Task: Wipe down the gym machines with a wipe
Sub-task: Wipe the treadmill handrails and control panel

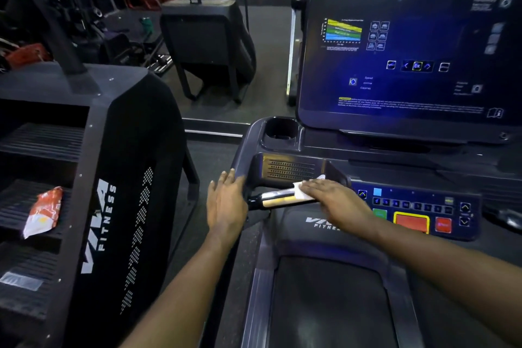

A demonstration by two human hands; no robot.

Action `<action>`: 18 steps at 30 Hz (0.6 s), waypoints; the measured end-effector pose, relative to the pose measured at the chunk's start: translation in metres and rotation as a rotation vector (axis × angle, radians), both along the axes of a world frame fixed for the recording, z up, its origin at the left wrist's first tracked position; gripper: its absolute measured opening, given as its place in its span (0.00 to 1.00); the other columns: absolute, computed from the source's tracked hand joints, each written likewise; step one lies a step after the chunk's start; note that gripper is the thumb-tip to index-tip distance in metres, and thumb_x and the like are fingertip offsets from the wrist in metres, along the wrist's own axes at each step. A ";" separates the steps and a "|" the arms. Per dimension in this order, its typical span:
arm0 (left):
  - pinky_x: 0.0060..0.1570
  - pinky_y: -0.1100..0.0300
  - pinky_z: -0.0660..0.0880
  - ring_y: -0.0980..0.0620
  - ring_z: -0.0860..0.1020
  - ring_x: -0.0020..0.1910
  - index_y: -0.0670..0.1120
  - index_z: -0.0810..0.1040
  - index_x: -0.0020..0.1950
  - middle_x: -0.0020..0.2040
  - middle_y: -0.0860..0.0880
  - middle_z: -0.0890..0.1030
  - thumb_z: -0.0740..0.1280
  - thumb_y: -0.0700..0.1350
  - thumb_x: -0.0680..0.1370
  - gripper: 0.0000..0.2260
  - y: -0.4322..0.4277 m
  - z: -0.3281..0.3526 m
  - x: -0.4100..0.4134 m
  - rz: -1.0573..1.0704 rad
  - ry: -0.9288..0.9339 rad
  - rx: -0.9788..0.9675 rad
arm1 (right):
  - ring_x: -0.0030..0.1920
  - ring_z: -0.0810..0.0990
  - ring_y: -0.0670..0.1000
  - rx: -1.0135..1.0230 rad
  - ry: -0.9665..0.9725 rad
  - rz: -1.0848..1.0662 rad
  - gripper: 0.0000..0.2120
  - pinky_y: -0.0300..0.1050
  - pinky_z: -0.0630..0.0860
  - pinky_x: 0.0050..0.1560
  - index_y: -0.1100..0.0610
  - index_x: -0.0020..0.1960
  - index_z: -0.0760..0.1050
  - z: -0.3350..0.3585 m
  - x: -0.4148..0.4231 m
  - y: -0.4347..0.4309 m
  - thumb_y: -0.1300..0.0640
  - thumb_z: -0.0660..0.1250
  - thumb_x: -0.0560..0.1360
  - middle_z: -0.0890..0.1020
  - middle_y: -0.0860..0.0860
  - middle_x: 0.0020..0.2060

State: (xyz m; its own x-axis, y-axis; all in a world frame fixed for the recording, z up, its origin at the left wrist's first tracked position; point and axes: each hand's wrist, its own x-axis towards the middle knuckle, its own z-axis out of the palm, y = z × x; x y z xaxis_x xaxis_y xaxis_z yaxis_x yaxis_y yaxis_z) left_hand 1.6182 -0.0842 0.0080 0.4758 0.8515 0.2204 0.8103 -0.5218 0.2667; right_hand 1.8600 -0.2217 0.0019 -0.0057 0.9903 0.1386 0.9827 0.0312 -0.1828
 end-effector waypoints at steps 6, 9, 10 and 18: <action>0.47 0.47 0.78 0.40 0.81 0.50 0.48 0.79 0.56 0.51 0.46 0.84 0.61 0.42 0.80 0.09 -0.019 -0.005 0.054 -0.156 -0.196 -0.183 | 0.59 0.81 0.49 -0.065 0.091 -0.058 0.19 0.47 0.76 0.59 0.48 0.59 0.82 0.064 0.050 0.037 0.66 0.67 0.74 0.84 0.45 0.57; 0.45 0.47 0.77 0.37 0.81 0.48 0.47 0.76 0.50 0.46 0.44 0.84 0.58 0.50 0.83 0.09 -0.019 -0.013 0.075 -0.180 -0.180 -0.235 | 0.60 0.80 0.47 -0.096 0.047 -0.065 0.23 0.43 0.74 0.63 0.48 0.60 0.83 0.077 0.067 0.041 0.69 0.64 0.74 0.84 0.45 0.58; 0.46 0.47 0.76 0.36 0.81 0.47 0.47 0.76 0.49 0.45 0.43 0.84 0.57 0.52 0.84 0.12 -0.018 -0.016 0.081 -0.169 -0.169 -0.236 | 0.59 0.81 0.47 -0.200 0.018 -0.028 0.22 0.42 0.74 0.63 0.48 0.59 0.84 0.077 0.072 0.039 0.68 0.63 0.74 0.84 0.44 0.57; 0.30 0.54 0.73 0.40 0.80 0.29 0.43 0.84 0.35 0.29 0.43 0.81 0.51 0.54 0.79 0.27 -0.019 -0.029 0.101 0.049 0.068 -0.135 | 0.76 0.66 0.49 -0.583 0.041 0.074 0.36 0.43 0.52 0.78 0.57 0.69 0.77 0.057 0.083 0.044 0.35 0.44 0.81 0.75 0.53 0.72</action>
